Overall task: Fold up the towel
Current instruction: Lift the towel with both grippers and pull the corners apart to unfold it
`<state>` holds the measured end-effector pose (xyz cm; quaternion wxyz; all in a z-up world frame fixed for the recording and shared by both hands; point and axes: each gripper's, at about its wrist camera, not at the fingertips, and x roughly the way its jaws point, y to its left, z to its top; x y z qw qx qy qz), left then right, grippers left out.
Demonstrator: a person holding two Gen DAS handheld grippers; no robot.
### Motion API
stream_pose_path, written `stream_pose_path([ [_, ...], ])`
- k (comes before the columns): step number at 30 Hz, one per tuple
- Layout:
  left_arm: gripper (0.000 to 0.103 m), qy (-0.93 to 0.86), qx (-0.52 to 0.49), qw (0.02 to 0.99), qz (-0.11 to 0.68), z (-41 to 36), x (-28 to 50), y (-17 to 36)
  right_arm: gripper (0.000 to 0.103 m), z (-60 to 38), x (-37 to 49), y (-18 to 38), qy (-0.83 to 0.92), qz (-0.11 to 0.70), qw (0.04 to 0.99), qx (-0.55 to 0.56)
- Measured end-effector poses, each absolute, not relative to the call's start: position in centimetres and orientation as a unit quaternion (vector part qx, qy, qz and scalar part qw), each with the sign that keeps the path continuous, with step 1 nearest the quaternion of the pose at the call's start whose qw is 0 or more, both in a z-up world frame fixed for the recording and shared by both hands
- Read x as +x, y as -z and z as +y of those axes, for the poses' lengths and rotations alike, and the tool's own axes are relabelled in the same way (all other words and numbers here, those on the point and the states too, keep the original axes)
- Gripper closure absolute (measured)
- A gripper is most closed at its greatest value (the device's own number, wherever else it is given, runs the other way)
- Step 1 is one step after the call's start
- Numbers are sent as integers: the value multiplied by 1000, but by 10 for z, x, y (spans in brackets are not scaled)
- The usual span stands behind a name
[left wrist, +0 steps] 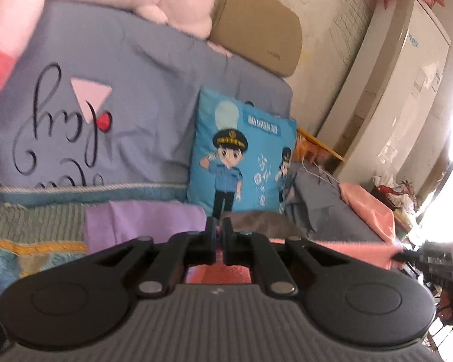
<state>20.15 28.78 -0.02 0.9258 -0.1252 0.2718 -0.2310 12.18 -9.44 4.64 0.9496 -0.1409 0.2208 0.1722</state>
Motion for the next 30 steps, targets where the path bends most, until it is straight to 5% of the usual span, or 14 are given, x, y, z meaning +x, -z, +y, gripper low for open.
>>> stream_pose_path([
  [14,100,108,-84,944,301,291,233,-47,100,-53,214,-72,-150,219,951,-160],
  [30,100,86,-58,893,438,275,59,132,100,-58,47,114,-244,362,867,-239],
])
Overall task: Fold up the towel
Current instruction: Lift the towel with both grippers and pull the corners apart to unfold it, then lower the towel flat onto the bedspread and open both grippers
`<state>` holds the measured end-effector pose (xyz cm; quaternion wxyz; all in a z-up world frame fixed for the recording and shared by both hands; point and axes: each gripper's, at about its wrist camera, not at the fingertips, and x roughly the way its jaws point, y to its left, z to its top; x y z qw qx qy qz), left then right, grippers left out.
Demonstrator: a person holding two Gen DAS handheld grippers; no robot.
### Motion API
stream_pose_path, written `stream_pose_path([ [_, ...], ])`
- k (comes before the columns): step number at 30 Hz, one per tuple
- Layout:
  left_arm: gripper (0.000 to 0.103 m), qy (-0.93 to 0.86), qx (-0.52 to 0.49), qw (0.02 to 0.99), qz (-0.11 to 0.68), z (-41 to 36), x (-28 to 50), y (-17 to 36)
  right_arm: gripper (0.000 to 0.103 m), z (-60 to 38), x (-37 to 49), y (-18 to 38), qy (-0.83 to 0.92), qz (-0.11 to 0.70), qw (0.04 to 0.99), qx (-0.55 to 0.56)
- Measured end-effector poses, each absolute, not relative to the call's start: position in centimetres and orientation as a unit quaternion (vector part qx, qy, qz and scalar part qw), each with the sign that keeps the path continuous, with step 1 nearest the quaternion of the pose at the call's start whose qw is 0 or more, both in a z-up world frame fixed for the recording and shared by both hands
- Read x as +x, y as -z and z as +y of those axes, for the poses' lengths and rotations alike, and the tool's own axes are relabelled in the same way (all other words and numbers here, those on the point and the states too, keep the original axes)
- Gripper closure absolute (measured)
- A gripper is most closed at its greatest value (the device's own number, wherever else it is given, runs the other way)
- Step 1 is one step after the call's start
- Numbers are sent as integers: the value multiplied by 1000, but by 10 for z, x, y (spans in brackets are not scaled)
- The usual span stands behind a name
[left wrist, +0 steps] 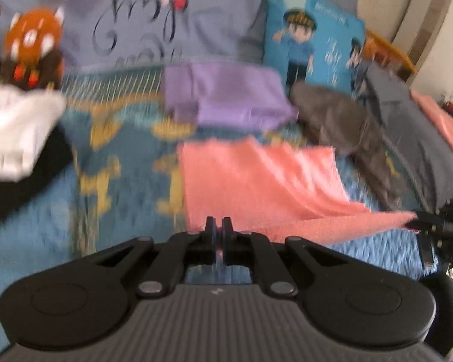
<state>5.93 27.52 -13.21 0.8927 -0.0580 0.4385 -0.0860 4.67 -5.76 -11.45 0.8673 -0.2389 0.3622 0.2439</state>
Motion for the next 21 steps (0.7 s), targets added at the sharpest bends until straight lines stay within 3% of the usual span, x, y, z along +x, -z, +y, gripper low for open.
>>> stream_pose_path([
  [10,99,61,-49,876,475,260,-20,167,100,-52,-5,160,-247,370,847,-292],
  [21,99,51,-34,859,508,247,-34,188,99,-61,-18,176,-248,404,839,-269],
])
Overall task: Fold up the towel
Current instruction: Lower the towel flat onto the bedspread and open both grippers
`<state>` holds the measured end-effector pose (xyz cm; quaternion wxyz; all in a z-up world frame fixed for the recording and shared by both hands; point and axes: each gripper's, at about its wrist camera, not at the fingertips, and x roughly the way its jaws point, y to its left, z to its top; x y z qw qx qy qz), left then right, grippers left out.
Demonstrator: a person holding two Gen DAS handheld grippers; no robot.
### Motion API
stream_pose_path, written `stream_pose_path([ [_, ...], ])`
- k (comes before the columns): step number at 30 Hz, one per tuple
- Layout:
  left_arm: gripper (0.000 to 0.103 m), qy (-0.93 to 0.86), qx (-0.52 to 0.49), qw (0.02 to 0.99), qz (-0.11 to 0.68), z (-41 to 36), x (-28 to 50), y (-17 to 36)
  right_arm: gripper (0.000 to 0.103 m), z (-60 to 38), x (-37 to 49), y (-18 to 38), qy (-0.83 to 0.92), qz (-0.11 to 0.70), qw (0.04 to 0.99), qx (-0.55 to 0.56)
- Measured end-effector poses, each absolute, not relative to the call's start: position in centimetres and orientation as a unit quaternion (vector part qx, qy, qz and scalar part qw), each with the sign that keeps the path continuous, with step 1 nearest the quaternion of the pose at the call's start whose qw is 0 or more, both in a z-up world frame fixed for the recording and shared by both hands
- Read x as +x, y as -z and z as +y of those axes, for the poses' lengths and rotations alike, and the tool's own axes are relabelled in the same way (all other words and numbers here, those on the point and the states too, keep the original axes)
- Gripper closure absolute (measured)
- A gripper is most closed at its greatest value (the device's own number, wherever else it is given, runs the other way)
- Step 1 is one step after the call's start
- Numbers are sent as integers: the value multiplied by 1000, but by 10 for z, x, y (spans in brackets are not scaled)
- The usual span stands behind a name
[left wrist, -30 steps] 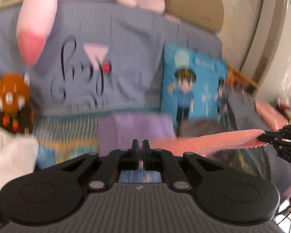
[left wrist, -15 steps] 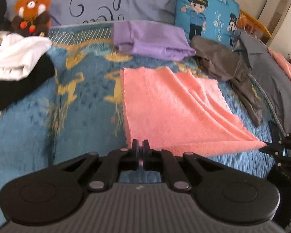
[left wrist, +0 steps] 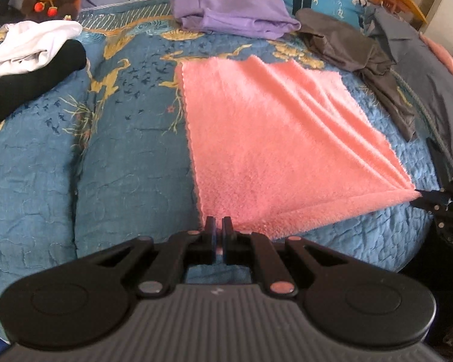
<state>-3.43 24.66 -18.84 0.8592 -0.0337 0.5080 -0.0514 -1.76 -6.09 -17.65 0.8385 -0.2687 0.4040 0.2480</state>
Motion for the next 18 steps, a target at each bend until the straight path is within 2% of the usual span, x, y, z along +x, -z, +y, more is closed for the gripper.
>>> stream_pose_path([
  [18,99,38,-5,849,527,240,-41,206,99,-65,-19,191,-236,434,837,-235],
])
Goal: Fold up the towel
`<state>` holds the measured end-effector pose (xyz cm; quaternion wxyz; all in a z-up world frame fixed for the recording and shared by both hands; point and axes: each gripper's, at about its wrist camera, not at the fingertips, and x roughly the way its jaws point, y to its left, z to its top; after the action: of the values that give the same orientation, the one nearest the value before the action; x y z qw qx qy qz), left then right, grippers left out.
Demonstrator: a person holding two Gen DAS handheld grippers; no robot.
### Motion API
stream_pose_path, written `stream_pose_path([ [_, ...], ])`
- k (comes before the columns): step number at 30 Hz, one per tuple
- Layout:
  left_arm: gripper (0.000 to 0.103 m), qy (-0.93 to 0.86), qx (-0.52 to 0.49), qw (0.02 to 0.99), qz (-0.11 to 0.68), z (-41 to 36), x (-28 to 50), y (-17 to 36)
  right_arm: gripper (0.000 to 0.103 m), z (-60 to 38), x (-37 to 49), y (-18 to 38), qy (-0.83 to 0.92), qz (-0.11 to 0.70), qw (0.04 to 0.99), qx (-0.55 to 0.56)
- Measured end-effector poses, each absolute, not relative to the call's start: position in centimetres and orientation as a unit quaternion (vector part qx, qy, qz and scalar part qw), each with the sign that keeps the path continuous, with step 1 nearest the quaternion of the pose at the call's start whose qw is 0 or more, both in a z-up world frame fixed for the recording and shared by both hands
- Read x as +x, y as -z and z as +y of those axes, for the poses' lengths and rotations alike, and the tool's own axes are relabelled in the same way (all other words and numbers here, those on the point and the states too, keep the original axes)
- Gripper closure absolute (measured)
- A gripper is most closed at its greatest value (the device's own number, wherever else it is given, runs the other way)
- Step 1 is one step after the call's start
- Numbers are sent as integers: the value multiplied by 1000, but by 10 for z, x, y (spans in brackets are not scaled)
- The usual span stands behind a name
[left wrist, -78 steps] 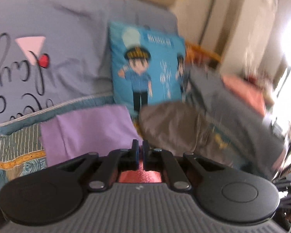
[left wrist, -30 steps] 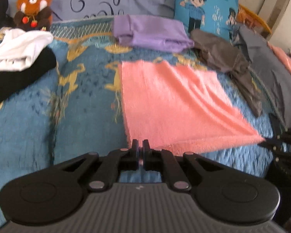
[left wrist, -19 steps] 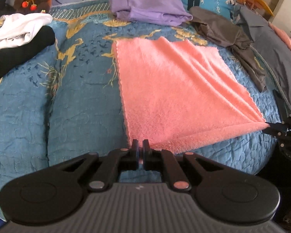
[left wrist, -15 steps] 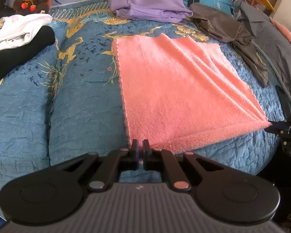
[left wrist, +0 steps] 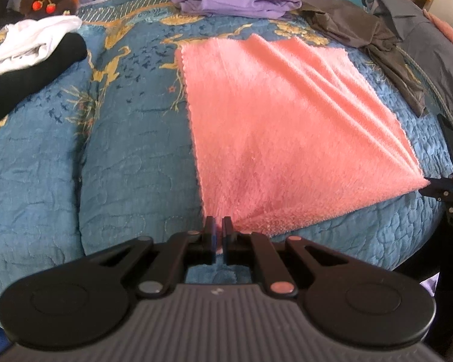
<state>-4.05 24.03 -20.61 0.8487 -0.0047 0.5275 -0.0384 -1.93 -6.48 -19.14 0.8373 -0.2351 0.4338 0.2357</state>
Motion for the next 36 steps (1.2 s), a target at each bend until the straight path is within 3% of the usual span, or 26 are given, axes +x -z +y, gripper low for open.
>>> stream_pose_path([
  [8,99,25,-15,845,534,250,-46,211,98,-67,-19,198,-235,446,833,-229],
  [18,97,56,-10,864,500,232,-33,180,96,-77,-19,198,-224,479,819,-223],
  [20,90,59,-1,870,490,224,-28,174,92,-86,-19,188,-222,476,824,-212],
  [22,64,61,6,876,479,213,-22,170,82,-97,-15,175,-217,467,835,-196],
  [23,57,63,9,878,474,207,-19,168,74,-102,-10,169,-212,461,841,-189],
  [25,37,66,15,882,467,198,-11,167,71,-109,5,159,-196,449,854,-175],
  [28,25,74,15,884,461,182,-1,170,71,-112,43,147,-171,430,872,-158],
  [36,16,82,33,884,459,161,5,180,76,-105,163,162,-193,444,871,-83],
])
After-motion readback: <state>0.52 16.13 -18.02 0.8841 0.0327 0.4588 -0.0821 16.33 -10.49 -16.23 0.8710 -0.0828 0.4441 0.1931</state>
